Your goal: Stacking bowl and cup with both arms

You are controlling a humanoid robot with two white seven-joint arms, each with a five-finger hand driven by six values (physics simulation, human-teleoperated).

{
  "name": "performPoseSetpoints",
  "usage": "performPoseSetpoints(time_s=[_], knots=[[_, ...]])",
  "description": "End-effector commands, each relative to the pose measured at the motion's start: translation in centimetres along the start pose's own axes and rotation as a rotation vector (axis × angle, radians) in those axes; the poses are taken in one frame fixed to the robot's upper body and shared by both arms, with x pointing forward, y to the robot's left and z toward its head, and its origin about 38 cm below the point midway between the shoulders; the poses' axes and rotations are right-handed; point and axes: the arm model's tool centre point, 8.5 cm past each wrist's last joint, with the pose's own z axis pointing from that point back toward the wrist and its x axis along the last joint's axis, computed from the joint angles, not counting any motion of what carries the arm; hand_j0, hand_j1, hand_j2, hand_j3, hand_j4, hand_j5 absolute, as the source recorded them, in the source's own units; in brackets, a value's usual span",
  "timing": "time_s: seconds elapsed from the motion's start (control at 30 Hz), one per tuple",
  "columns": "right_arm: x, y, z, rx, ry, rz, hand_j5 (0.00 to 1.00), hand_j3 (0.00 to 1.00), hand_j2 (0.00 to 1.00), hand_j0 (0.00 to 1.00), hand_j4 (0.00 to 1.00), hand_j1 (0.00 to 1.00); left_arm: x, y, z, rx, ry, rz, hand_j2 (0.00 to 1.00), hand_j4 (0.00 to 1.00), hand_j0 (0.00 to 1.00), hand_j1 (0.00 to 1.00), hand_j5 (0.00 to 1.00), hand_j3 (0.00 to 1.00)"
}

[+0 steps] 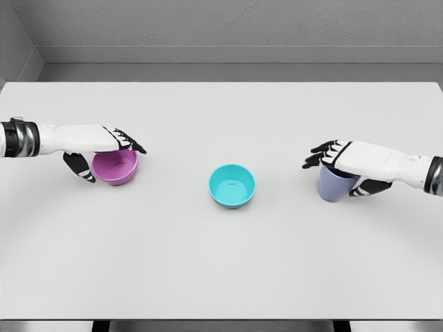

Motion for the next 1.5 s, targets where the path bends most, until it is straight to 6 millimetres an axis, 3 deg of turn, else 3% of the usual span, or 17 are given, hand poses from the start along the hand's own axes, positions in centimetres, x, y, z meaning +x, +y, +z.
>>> performPoseSetpoints(time_s=[0.0, 0.07, 0.17, 1.0, 1.47], knots=[[0.0, 0.2, 0.1, 0.016, 0.000, 0.013, 0.62, 0.62, 0.62, 0.62, 0.62, 0.62, 0.0, 0.0, 0.0, 0.005, 0.000, 0.006, 1.00, 1.00, 1.00, 1.00, 1.00, 1.00], [-0.2, 0.1, 0.3, 0.019, 0.009, 0.018, 0.55, 0.55, 0.55, 0.55, 0.55, 0.55, 0.0, 0.0, 0.0, 0.005, 0.000, 0.006, 1.00, 1.00, 1.00, 1.00, 1.00, 1.00], [-0.3, 0.0, 0.4, 0.020, 0.017, 0.020, 0.54, 0.54, 0.54, 0.54, 0.54, 0.54, 0.0, 0.1, -0.1, 0.005, 0.000, 0.005, 1.00, 1.00, 1.00, 1.00, 1.00, 1.00], [-1.0, -1.4, 2.0, 0.019, 0.065, 0.058, 0.56, 0.56, 0.56, 0.56, 0.56, 0.56, 0.3, -0.1, -0.7, 0.000, -0.010, 0.001, 1.00, 1.00, 1.00, 1.00, 1.00, 1.00], [-1.1, -1.7, 2.1, 0.015, 0.067, 0.063, 0.56, 0.56, 0.56, 0.56, 0.56, 0.56, 0.2, 0.1, -0.5, 0.014, -0.008, 0.005, 0.89, 0.89, 0.89, 0.89, 0.89, 0.89]])
